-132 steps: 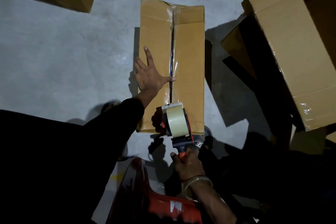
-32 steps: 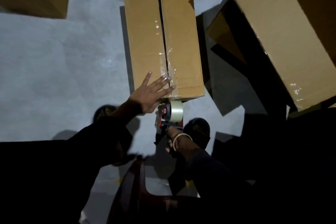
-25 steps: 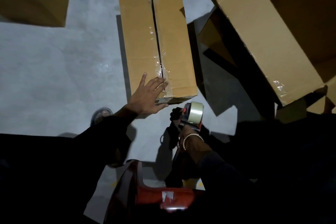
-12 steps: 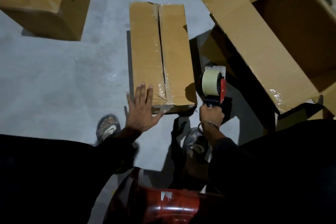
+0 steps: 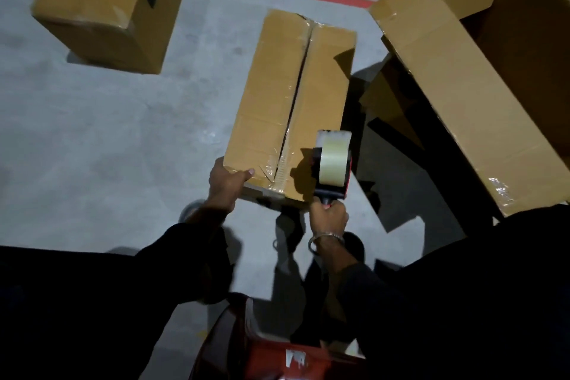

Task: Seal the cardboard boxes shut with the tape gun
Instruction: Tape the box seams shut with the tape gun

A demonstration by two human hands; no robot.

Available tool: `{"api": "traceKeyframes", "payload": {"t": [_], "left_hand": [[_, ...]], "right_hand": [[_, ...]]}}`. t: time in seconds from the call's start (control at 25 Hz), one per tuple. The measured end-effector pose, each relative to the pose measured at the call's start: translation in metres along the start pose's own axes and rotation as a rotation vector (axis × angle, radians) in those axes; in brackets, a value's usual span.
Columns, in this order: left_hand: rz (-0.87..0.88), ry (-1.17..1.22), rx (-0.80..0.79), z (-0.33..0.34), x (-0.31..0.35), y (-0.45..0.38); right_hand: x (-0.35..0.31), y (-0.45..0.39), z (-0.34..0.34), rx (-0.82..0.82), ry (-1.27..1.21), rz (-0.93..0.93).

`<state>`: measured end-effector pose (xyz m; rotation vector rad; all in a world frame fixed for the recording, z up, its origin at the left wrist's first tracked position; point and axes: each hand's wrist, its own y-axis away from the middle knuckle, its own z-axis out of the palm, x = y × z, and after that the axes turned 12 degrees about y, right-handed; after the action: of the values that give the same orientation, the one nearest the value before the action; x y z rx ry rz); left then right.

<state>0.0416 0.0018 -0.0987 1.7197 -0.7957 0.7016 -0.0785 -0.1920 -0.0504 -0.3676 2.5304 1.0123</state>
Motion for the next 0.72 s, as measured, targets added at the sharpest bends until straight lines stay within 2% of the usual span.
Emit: {"api": "traceKeyframes", "payload": {"t": [0.12, 0.24, 0.36, 0.44, 0.56, 0.6, 0.64, 0.72], "left_hand": [[-0.014, -0.053, -0.003, -0.024, 0.018, -0.034], [-0.013, -0.186, -0.030, -0.048, 0.035, -0.057], [0.115, -0.339, -0.050, -0.060, 0.027, -0.064], [0.210, -0.427, 0.000, -0.058, 0.033, -0.041], [0.392, -0.589, 0.168, -0.047, 0.049, -0.001], [0.387, -0.578, 0.138, -0.043, 0.055, 0.009], [0.291, -0.495, 0.043, -0.039, 0.063, 0.018], [-0.206, -0.139, -0.261, -0.032, 0.080, 0.032]], "right_hand": [[0.014, 0.044, 0.037, -0.088, -0.049, 0.083], [0.017, 0.080, 0.072, -0.211, -0.242, 0.108], [0.004, 0.082, 0.079, -0.272, -0.337, 0.092], [-0.011, 0.084, 0.060, -0.249, -0.272, 0.097], [-0.014, 0.089, 0.036, -0.142, -0.169, 0.050], [-0.014, 0.092, 0.030, -0.141, -0.181, 0.032], [-0.017, 0.095, 0.024, -0.172, -0.196, 0.005], [-0.026, 0.103, 0.014, -0.315, -0.221, -0.059]]}}
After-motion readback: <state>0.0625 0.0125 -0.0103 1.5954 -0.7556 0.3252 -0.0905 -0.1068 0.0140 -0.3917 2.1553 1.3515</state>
